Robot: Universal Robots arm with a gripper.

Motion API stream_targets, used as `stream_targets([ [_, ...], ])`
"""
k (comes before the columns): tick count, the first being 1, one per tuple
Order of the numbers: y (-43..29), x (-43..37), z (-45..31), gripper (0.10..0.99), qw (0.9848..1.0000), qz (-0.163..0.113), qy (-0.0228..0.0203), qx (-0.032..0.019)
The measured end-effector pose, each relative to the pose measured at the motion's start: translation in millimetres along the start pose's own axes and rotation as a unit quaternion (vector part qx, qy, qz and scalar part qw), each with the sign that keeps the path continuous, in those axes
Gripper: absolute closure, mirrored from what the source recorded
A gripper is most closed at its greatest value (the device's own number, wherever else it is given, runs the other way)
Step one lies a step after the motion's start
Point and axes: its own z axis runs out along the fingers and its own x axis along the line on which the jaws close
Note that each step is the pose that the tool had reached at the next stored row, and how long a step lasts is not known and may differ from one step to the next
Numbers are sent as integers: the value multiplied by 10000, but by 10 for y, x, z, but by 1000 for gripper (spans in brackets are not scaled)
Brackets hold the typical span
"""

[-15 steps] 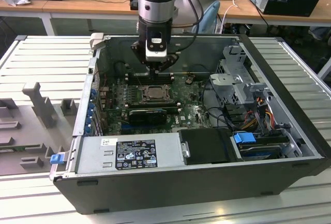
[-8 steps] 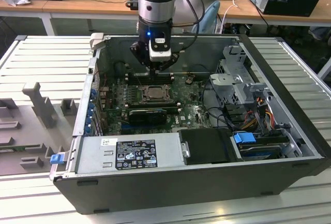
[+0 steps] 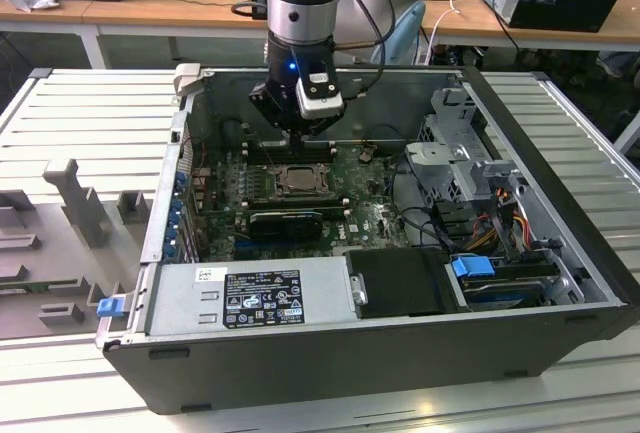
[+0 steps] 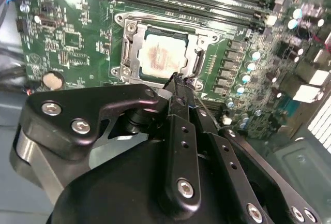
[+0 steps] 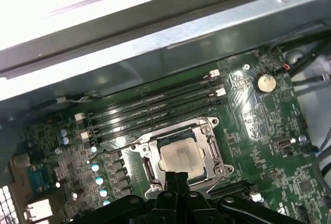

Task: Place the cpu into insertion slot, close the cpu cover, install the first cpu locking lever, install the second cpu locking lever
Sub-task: 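Install the first cpu locking lever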

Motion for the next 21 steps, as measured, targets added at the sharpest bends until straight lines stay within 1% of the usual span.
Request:
stream_targets([
  [4,0,0,0,980,9995,-319,8,3],
  [5,0,0,0,980,9990,-440,10,4],
  [8,0,0,0,980,9980,-636,15,6],
  [11,-1,4,0,980,9972,-751,17,6],
  [13,-4,15,1,980,9971,-762,15,5],
  [16,-31,100,1,980,9971,-763,-6,0],
  [19,-57,186,9,980,9969,-784,-9,-8],
  [21,-61,195,12,980,9960,-893,-5,-8],
])
